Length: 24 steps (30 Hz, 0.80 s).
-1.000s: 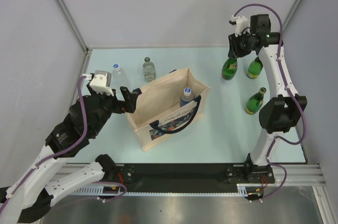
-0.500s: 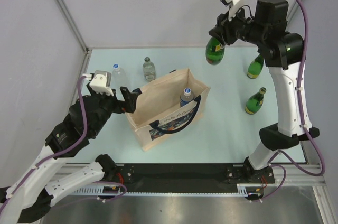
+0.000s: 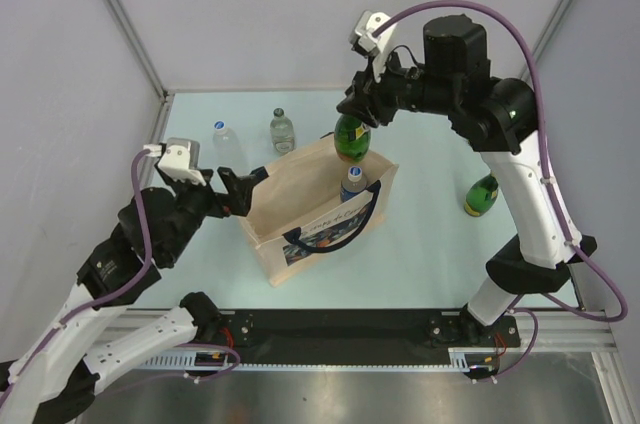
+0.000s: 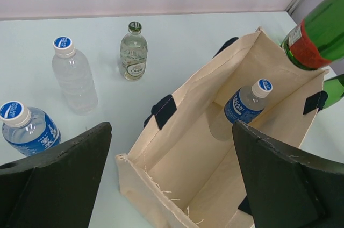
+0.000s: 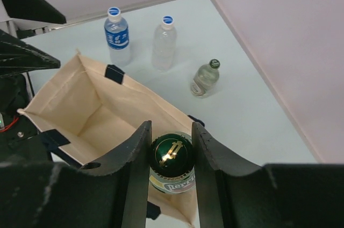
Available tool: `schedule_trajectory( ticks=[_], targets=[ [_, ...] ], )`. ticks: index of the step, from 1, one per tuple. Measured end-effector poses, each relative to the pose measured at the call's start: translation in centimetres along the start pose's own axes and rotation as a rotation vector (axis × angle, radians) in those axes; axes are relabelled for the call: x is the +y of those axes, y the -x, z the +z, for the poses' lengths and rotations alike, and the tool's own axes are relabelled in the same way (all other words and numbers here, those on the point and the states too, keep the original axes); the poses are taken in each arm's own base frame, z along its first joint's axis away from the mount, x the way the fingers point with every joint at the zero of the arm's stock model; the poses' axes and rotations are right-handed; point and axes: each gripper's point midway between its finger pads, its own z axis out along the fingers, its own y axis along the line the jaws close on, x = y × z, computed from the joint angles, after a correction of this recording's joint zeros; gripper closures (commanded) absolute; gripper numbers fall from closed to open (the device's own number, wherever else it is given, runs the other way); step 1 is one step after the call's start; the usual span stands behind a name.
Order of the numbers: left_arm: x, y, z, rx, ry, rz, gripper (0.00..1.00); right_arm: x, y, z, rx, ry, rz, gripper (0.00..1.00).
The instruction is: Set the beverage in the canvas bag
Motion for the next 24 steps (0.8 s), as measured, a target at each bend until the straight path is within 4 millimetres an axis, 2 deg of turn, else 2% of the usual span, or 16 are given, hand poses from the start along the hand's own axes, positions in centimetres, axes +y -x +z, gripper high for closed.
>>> schedule_trajectory(
  ticks=[5, 8, 17, 24],
  targets=[
    [0.3, -0.1, -0.4, -0.01, 0.002, -0.006, 0.0, 2.3, -0.7, 1.4, 0.028, 0.07, 0.002, 1.0],
    [0.4, -0.3, -0.5, -0.011, 0.002, -0.013, 0.0, 2.8, -1.6, 2.8, 0.056, 0.097, 0.013, 1.0],
    [0.9, -0.6, -1.3, -0.026, -0.001, -0.032, 0.0, 4.8, -6.1, 9.0, 0.185, 0.192, 0.036, 1.0],
    [1.0, -0.6, -1.5, -0.028, 0.0, -0.048, 0.0, 6.0, -9.3, 11.5, 0.256, 0.236, 0.035, 1.0]
  ],
)
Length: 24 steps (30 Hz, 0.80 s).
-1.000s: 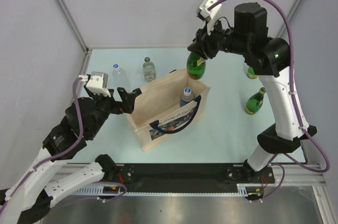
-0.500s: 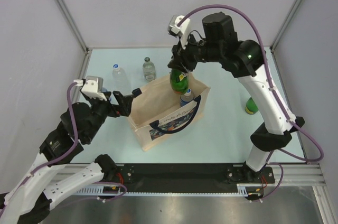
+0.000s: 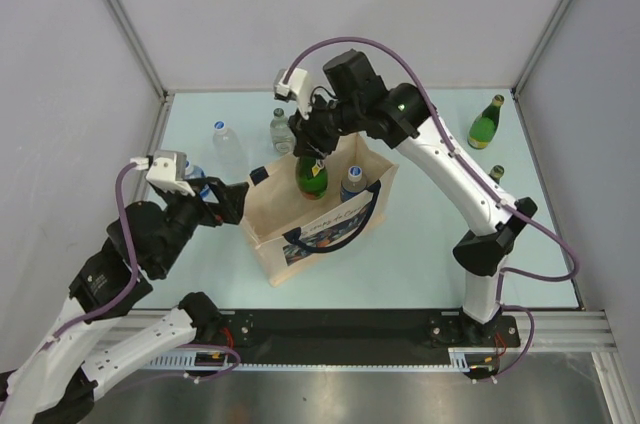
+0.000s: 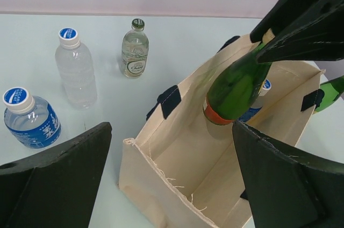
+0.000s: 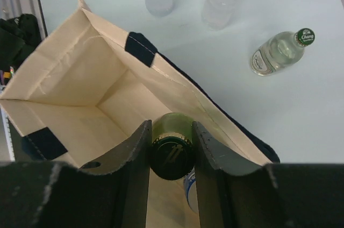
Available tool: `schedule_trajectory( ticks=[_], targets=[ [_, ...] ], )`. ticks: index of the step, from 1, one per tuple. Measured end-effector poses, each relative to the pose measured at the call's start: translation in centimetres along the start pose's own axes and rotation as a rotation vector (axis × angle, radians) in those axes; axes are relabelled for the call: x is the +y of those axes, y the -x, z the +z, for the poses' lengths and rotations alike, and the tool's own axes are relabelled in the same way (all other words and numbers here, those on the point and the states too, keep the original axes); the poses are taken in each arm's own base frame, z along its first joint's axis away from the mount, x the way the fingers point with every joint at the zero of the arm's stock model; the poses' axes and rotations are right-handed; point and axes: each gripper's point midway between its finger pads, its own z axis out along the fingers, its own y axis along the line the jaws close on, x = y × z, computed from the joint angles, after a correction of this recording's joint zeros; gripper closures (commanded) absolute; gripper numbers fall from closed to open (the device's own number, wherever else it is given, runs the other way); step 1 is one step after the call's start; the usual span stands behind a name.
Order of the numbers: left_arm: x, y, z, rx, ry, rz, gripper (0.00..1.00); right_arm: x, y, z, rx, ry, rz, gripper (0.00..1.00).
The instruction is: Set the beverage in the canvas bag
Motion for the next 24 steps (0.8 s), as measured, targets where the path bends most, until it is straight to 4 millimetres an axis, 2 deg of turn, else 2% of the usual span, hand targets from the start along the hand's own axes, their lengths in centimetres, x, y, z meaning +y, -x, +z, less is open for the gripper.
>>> schedule_trajectory(
  ticks=[5, 10, 13, 18, 24],
  targets=[
    [0.2, -0.1, -0.1, -0.001, 0.006, 0.0, 0.0, -0.5, -2.7, 2.8, 0.046, 0.016, -0.021, 1.0],
    [0.3, -0.3, -0.1, 0.003, 0.01, 0.003, 0.0, -0.7, -8.3, 6.1, 0.133, 0.042, -0.041, 1.0],
    [0.4, -0.3, -0.1, 0.004, 0.014, 0.004, 0.0, -0.8, -10.8, 7.3, 0.172, 0.055, -0.04, 1.0],
    [0.5, -0.5, 0.0, 0.007, 0.02, 0.005, 0.0, -2.0, -11.5, 7.8, 0.149, 0.039, -0.048, 1.0],
    [0.5, -0.5, 0.0, 0.008, 0.024, 0.005, 0.0, -4.3, -11.5, 7.0, 0.107, -0.014, -0.045, 1.0]
  ],
)
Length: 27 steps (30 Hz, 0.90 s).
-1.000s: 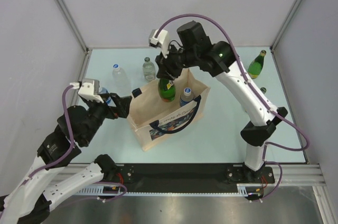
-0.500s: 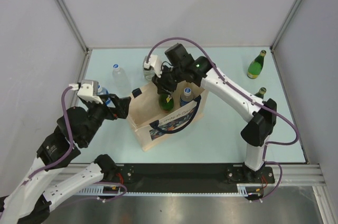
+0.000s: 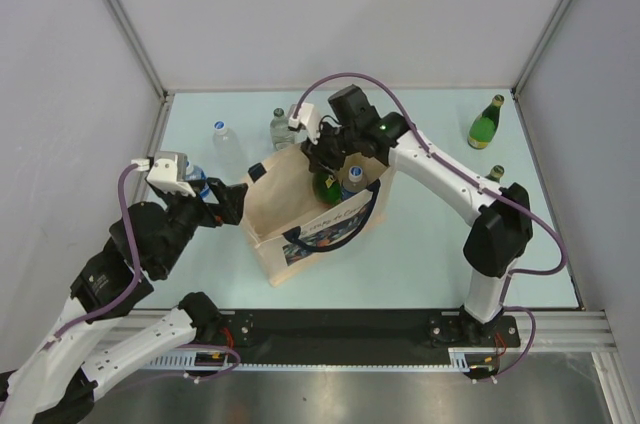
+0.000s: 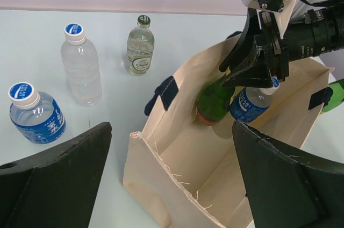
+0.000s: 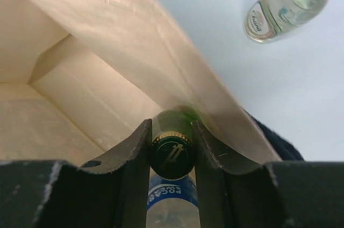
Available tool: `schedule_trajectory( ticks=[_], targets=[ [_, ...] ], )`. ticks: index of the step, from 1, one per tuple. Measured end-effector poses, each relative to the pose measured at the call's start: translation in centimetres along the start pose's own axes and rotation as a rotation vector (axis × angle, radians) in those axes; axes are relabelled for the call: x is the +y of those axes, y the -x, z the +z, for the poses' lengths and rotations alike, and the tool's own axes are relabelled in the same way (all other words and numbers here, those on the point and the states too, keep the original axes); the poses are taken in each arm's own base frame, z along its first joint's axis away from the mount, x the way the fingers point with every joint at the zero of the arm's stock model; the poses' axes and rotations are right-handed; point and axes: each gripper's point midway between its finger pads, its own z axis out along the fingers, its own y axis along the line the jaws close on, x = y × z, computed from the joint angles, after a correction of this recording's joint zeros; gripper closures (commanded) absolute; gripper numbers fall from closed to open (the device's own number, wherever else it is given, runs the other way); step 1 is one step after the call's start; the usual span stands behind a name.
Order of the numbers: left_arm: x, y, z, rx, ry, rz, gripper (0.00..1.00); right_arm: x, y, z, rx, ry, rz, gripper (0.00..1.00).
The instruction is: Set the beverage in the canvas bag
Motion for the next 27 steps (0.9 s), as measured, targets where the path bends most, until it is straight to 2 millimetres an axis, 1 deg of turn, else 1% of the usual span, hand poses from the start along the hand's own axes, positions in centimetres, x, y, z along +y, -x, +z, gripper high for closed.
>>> schedule_trajectory(
  ticks=[1, 7, 19, 22, 27],
  targets=[
    [0.0, 0.0, 0.0, 0.0, 0.001, 0.0, 0.0, -0.4, -0.2, -0.1, -0.003, -0.01, 0.004, 1.0],
    [0.1, 0.0, 0.0, -0.001, 0.003, 0.0, 0.0, -1.5, -1.2, -0.4, -0.003, -0.029, 0.018, 1.0],
    [0.0, -0.1, 0.1, 0.004, 0.004, 0.003, 0.0, -2.7, -3.2, -1.7, 0.001, -0.063, 0.019, 1.0],
    [0.0, -0.2, 0.3, 0.009, 0.006, 0.006, 0.0, -2.7, -3.8, -1.8, 0.008, -0.064, 0.017, 1.0],
    [-0.2, -0.5, 0.6, 0.022, 0.01, 0.014, 0.0, -2.0, -5.0, -1.3, 0.035, -0.052, 0.014, 1.0]
  ],
)
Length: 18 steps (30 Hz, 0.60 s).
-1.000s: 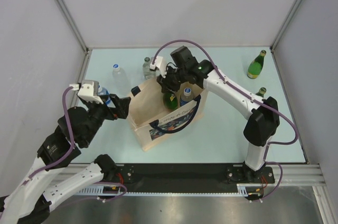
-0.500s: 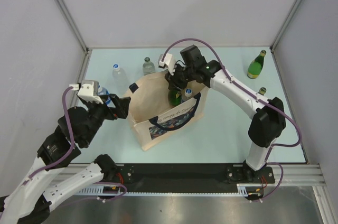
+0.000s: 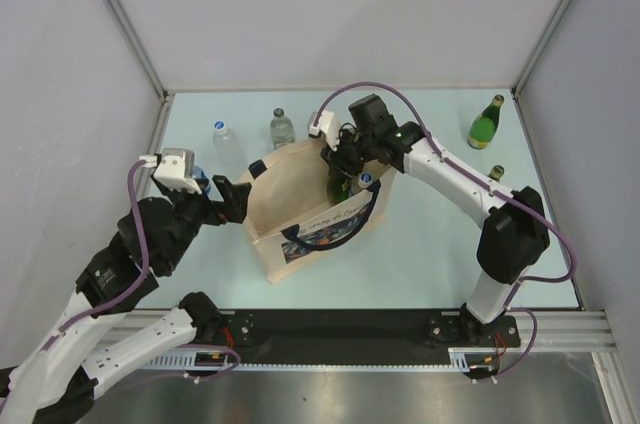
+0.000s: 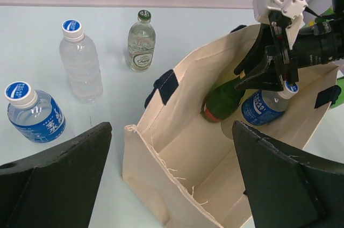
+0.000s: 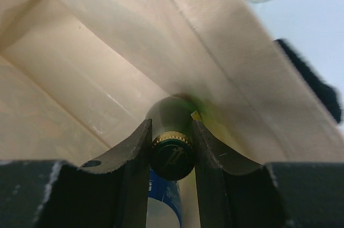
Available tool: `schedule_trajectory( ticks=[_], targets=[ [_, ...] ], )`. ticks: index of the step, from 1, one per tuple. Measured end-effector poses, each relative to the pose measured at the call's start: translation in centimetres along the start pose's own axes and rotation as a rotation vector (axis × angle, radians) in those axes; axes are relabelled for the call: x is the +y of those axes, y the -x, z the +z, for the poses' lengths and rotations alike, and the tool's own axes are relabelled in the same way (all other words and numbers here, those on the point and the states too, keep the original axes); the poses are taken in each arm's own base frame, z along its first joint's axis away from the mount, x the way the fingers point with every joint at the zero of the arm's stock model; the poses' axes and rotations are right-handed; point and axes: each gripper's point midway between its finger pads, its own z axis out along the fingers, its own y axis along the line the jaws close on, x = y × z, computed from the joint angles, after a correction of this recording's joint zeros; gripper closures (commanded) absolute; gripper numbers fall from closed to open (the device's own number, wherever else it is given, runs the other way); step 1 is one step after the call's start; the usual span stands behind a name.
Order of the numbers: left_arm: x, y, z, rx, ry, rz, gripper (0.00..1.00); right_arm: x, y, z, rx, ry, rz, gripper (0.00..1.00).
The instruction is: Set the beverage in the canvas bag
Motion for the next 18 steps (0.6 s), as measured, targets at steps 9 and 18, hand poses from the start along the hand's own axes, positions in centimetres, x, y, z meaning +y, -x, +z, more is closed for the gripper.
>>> schedule_trajectory(
  ticks=[9, 18],
  targets=[
    [-0.02, -0.06, 0.07, 0.003, 0.001, 0.002, 0.0, 0.83, -1.07, 0.69, 0.028, 0.009, 0.004, 0.74],
    [-0.02, -0.06, 0.07, 0.003, 0.001, 0.002, 0.0, 0.76, -1.23, 0.67, 0.032, 0.008, 0.008, 0.57]
  ],
)
